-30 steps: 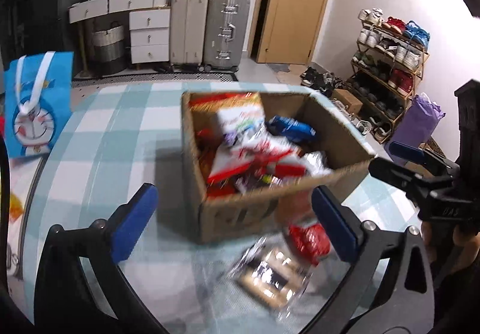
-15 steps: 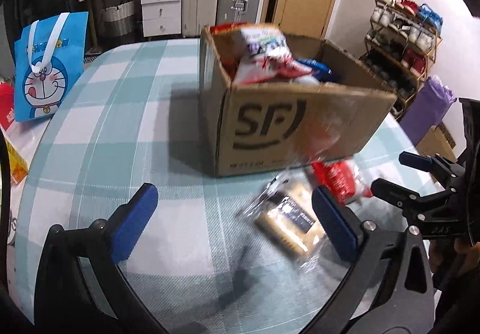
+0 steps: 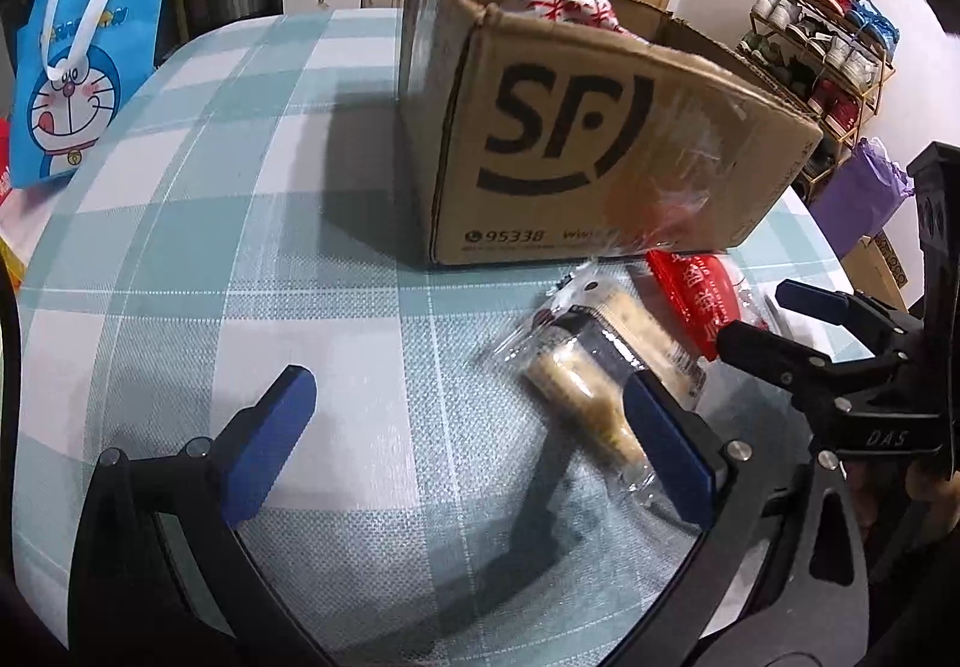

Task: Organize snacks
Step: 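Withdraw both grippers from the box toward the last snacks, then grasp the red-white balloon gum bag with the right gripper while the left grasps the cracker bar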

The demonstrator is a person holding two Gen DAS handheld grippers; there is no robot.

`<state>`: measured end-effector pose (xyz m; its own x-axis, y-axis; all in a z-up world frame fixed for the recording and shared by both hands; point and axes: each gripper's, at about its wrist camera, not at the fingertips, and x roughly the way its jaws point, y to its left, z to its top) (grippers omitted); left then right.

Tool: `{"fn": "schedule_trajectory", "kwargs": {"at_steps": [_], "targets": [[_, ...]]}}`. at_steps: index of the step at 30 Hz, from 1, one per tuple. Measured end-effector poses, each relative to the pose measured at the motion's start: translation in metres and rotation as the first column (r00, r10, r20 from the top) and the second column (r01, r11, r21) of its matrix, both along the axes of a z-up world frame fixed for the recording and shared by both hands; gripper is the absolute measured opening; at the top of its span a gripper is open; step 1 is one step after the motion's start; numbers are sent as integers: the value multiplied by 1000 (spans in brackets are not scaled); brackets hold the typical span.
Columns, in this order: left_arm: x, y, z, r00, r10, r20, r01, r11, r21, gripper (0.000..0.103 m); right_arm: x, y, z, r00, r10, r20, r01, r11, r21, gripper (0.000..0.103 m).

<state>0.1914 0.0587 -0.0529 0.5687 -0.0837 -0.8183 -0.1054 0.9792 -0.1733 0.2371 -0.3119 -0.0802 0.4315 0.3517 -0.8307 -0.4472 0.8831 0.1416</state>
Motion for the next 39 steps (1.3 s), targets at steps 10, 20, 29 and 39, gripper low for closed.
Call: {"fn": "schedule_trajectory", "kwargs": {"at_steps": [10, 20, 29, 39], "targets": [[1, 3, -6, 1000, 10, -11, -10, 1000, -26, 102, 8, 16, -6, 1000, 5, 10, -5, 999, -38, 102], [3, 0, -6, 1000, -2, -8, 2, 999, -38, 102, 1, 12, -6, 999, 28, 31, -25, 996, -83, 102], [2, 0, -6, 1000, 4, -15, -4, 1000, -20, 102, 1, 22, -7, 996, 73, 53, -68, 994, -86, 84], [2, -6, -4, 1000, -15, -15, 15, 1000, -20, 102, -14, 14, 4, 993, 88, 73, -88, 996, -5, 52]]}}
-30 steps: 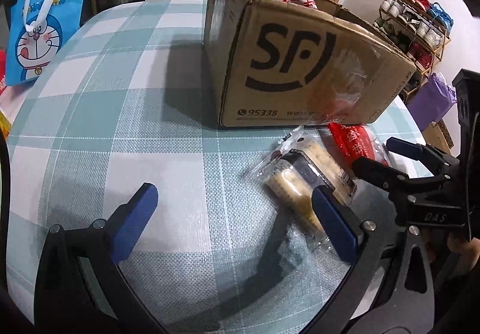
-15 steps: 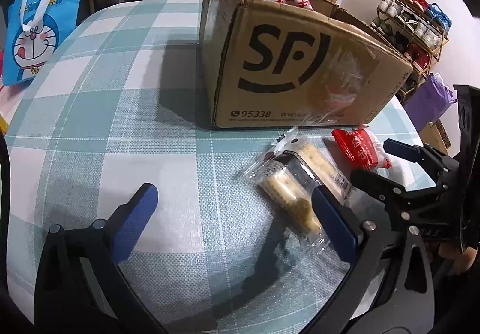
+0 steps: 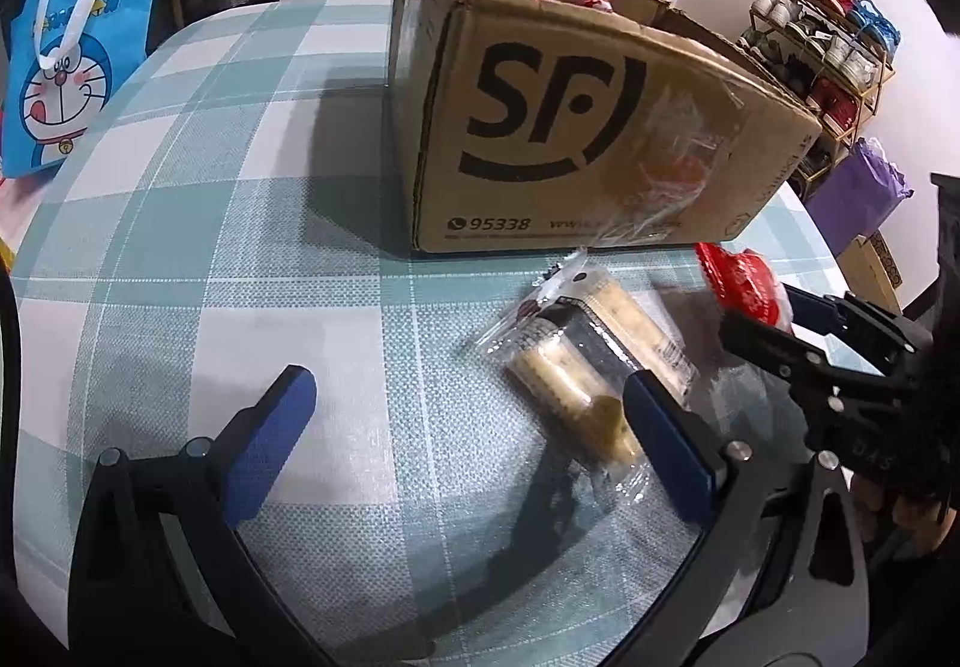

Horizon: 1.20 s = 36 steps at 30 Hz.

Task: Organize snacks
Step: 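Grasp the red-white balloon gum bag with the right gripper while the left grasps the cracker bar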

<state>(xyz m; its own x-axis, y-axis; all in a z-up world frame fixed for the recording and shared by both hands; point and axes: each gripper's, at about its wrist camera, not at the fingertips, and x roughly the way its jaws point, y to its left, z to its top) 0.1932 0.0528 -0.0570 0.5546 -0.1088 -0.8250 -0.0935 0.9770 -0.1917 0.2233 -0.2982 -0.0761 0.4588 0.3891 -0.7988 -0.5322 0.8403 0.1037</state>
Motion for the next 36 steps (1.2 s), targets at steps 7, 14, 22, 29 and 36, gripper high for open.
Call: {"fn": "schedule_trajectory", "kwargs": {"at_steps": [7, 14, 22, 29, 36], "targets": [[6, -16, 2, 999, -43, -16, 43, 999, 11, 102, -19, -15, 7, 999, -31, 19, 31, 999, 16, 52], [25, -42, 1, 999, -17, -28, 19, 999, 50, 102, -30, -25, 10, 999, -35, 32, 34, 999, 22, 52], [36, -58, -2, 997, -32, -63, 39, 994, 100, 102, -32, -39, 18, 998, -59, 37, 57, 997, 50, 52], [6, -34, 1, 997, -46, -69, 52, 995, 88, 102, -32, -42, 18, 997, -73, 33, 71, 995, 63, 52], [-4, -28, 3, 997, -60, -47, 64, 994, 92, 95, -29, -33, 14, 998, -51, 23, 49, 996, 73, 53]]}}
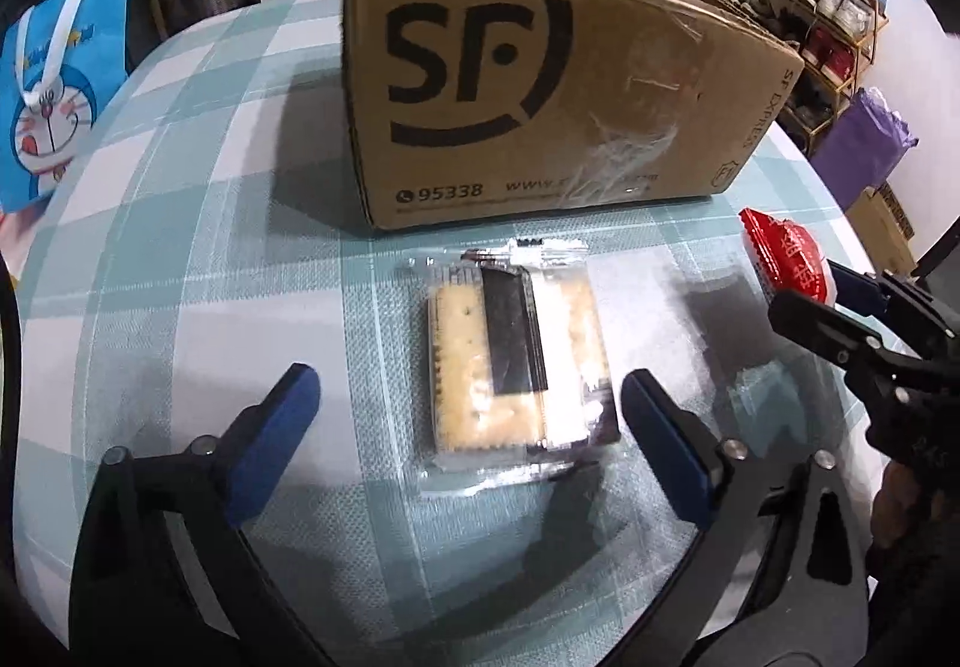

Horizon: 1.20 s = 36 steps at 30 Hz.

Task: Organize snacks
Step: 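Grasp the red-white balloon gum bag with the right gripper while the left grasps the cracker bar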

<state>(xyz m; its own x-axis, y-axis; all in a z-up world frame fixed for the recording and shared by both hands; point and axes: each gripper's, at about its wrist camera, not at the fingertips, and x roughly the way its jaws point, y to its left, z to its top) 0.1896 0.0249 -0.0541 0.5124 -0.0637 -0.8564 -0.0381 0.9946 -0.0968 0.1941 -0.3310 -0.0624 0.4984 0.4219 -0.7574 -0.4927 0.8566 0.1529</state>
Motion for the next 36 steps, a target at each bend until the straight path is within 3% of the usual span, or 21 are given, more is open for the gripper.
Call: {"fn": "schedule_trajectory", "kwargs": {"at_steps": [7, 12, 14, 25, 36], "targets": [[3, -11, -5, 999, -33, 14, 33, 998, 55, 87, -1, 7, 1, 1000, 14, 3, -14, 1000, 10, 53], [-2, -14, -1, 998, -48, 39, 46, 997, 58, 59, -1, 8, -1, 1000, 11, -3, -11, 1000, 9, 53], [-4, -14, 1, 997, -60, 49, 58, 997, 52, 56, 0, 8, -2, 1000, 10, -5, -10, 1000, 11, 53], [-20, -13, 8, 993, -75, 91, 77, 997, -13, 55, -1, 7, -5, 1000, 12, 1, -12, 1000, 22, 53], [-41, -7, 58, 975, -42, 218, 54, 998, -45, 55, -11, 4, 17, 998, 31, 63, -36, 997, 68, 53]]}}
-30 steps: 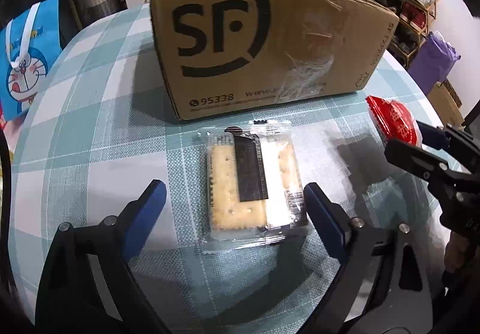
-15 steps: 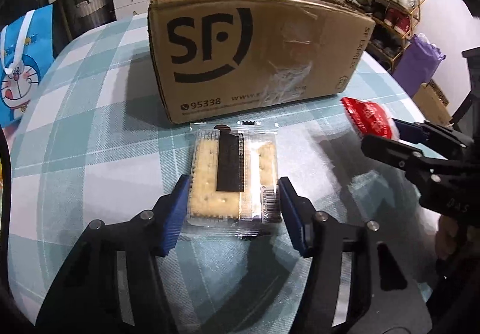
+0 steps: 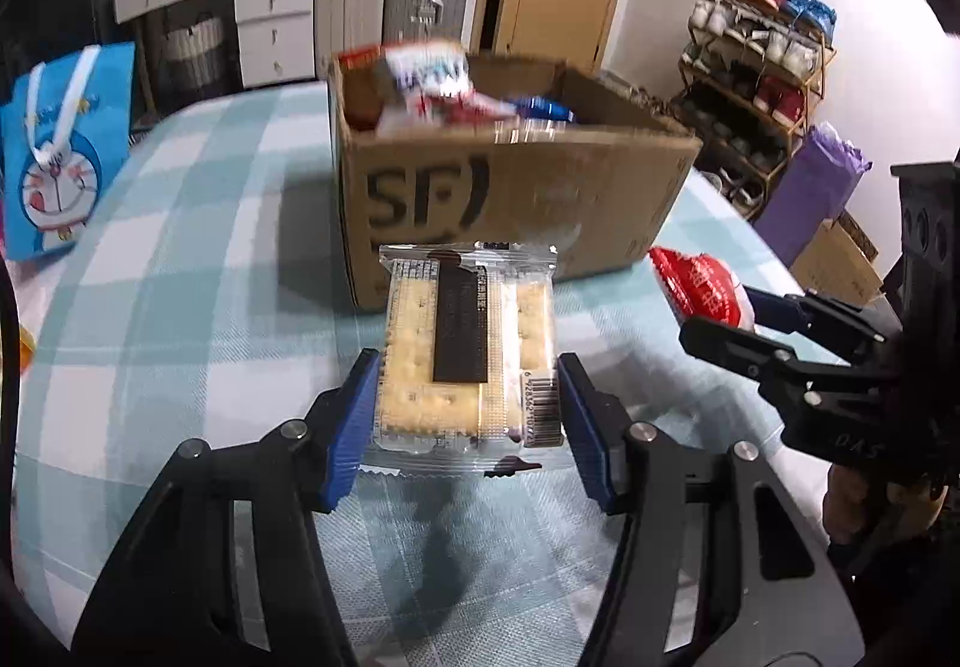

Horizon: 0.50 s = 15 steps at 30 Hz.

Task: Organize snacks
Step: 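Grasp the red-white balloon gum bag with the right gripper while the left grasps the cracker bar, then carry both held snacks into the cardboard box and open both grippers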

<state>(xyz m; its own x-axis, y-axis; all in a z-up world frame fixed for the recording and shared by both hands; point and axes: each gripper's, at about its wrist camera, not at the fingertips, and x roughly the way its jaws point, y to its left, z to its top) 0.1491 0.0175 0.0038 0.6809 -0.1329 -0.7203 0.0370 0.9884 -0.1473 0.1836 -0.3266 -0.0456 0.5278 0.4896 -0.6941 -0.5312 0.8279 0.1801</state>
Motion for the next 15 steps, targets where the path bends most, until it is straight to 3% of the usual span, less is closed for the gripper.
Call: {"fn": "schedule_trajectory", "kwargs": {"at_steps": [5, 15], "targets": [[-4, 2, 28, 997, 2, 75, -2, 1000, -5, 55, -4, -1, 18, 999, 10, 41, -11, 1000, 8, 53], [5, 11, 68, 988, 11, 153, -9, 1000, -14, 55, 3, 1, 54, 995, 22, 101, -25, 999, 25, 53]]}}
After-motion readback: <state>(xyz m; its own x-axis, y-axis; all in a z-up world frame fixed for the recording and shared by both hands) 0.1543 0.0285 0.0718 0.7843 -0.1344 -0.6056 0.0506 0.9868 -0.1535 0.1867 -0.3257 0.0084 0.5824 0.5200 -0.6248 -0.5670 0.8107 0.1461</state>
